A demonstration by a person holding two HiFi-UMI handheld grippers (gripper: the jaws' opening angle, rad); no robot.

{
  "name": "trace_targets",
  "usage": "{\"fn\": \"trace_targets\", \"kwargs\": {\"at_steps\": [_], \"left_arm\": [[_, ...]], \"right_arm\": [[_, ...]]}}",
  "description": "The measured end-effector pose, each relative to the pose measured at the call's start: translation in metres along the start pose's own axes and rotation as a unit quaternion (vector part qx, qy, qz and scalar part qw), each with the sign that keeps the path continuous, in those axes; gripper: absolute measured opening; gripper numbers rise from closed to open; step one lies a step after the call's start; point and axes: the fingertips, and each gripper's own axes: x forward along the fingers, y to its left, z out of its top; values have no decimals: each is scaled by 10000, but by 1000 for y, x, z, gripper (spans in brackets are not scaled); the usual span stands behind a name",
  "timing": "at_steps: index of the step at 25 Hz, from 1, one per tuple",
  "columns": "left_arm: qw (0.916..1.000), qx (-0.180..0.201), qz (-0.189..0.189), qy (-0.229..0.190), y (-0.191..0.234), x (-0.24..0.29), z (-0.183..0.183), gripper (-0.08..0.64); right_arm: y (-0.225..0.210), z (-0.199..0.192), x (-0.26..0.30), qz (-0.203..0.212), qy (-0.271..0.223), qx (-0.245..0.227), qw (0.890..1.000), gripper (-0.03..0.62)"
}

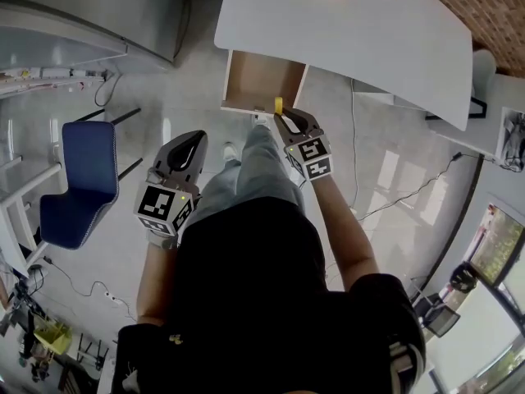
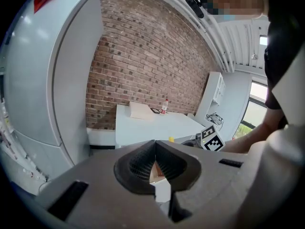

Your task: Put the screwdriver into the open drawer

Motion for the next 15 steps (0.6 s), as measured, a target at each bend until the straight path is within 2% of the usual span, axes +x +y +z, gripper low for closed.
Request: {"fn": "trace_targets", "kwargs": {"at_steps": [7,15], "left_arm": [[9990,-287,205,265,13,15,-21,5],[9956,-606,504,505,25,30,-43,5]], "right_arm": [[-13,-41,58,414,672,-198,9967,79],[-30,-79,120,809,1334,-560,9862,78]]}}
